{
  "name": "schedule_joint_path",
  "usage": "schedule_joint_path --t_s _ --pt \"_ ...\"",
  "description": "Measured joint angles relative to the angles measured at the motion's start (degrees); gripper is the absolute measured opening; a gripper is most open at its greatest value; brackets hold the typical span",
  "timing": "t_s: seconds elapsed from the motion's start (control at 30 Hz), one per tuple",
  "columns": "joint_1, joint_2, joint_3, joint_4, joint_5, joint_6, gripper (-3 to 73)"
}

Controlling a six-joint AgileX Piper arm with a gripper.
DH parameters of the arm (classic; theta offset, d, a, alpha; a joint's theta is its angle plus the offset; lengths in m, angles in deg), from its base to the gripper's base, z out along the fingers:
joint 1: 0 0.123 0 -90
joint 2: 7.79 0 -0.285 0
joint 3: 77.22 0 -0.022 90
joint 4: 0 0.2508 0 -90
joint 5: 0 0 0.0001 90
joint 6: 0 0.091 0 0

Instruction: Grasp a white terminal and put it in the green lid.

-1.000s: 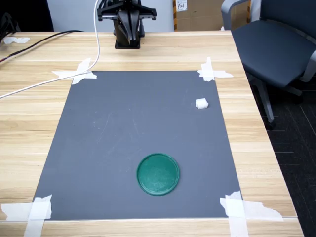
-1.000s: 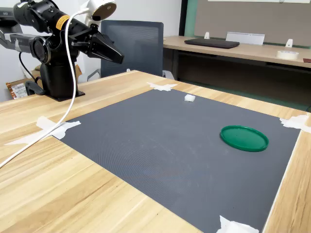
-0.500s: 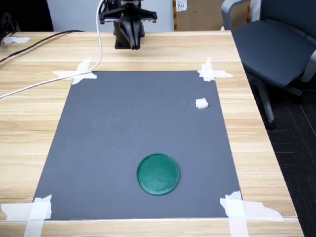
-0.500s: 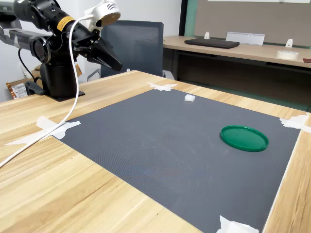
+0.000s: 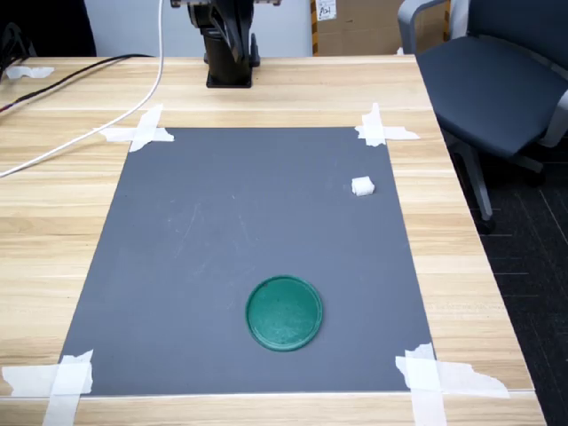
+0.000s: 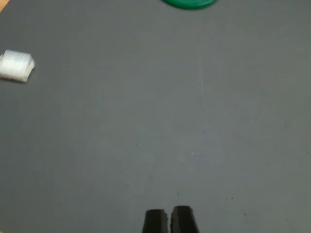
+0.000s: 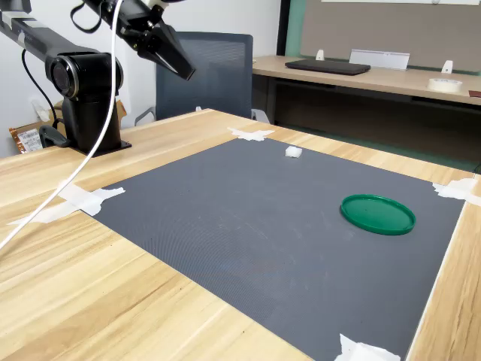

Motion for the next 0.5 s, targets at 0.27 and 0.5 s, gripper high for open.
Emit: schedule_joint_path --t_s 0.27,0.5 --pt "0.00 9.12 -9.30 -0.36 9.37 0.00 -2.9" --pt "0.00 15.19 -14.73 -0.70 13.66 -0.04 -2.9"
